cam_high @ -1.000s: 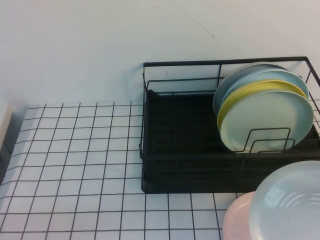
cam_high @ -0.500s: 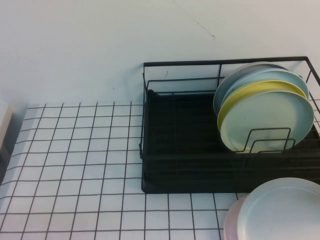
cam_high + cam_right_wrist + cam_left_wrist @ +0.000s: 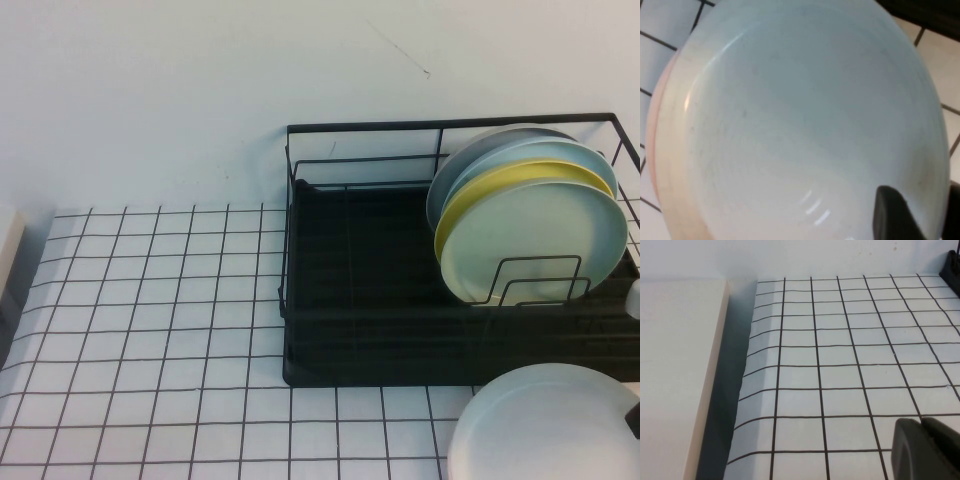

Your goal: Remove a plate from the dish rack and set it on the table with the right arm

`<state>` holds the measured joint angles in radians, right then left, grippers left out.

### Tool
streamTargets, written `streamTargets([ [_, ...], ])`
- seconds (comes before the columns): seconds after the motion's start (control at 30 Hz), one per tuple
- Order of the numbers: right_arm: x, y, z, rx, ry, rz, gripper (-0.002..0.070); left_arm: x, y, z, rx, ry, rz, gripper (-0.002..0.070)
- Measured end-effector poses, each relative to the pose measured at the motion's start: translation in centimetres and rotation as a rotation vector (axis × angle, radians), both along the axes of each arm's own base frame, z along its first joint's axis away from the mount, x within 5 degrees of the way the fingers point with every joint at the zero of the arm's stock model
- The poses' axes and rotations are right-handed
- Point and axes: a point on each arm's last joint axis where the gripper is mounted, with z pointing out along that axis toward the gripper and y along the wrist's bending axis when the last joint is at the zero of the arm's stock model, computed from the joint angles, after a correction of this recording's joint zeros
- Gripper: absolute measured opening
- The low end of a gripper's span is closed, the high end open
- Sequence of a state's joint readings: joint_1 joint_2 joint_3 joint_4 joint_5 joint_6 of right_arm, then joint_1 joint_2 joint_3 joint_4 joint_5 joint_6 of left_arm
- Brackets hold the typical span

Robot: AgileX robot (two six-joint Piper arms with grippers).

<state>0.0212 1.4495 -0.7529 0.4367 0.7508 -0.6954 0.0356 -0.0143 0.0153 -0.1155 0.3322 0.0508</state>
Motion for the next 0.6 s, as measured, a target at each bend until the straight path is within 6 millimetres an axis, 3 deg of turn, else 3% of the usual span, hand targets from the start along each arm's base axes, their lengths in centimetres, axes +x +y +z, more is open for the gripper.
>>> streamTargets([
  [0.1,0.1,0.0,-0.2,-0.001,0.006,0.003,0.0246,0.0,0.0,0.0,0.000,0.000,0.000,-0.0003],
  [0.23,0.2,0.0,-0.1,-0.002,0.006,0.005,0.0267,0.0,0.0,0.0,0.000,0.000,0.000,-0.0003],
  [0.43,1.1,0.0,2.8,-0.013,-0.007,0.031,0.0270,0.0,0.0,0.0,0.000,0.000,0.000,-0.0004],
  [0.5,0.9,0.1,4.0,0.001,0.004,0.048,0.0252,0.0,0.0,0.0,0.000,0.000,0.000,-0.0003],
  [0.6,0.2,0.7,4.7,0.047,0.031,0.095,0.0162,0.0,0.0,0.0,0.000,0.000,0.000,-0.0003],
])
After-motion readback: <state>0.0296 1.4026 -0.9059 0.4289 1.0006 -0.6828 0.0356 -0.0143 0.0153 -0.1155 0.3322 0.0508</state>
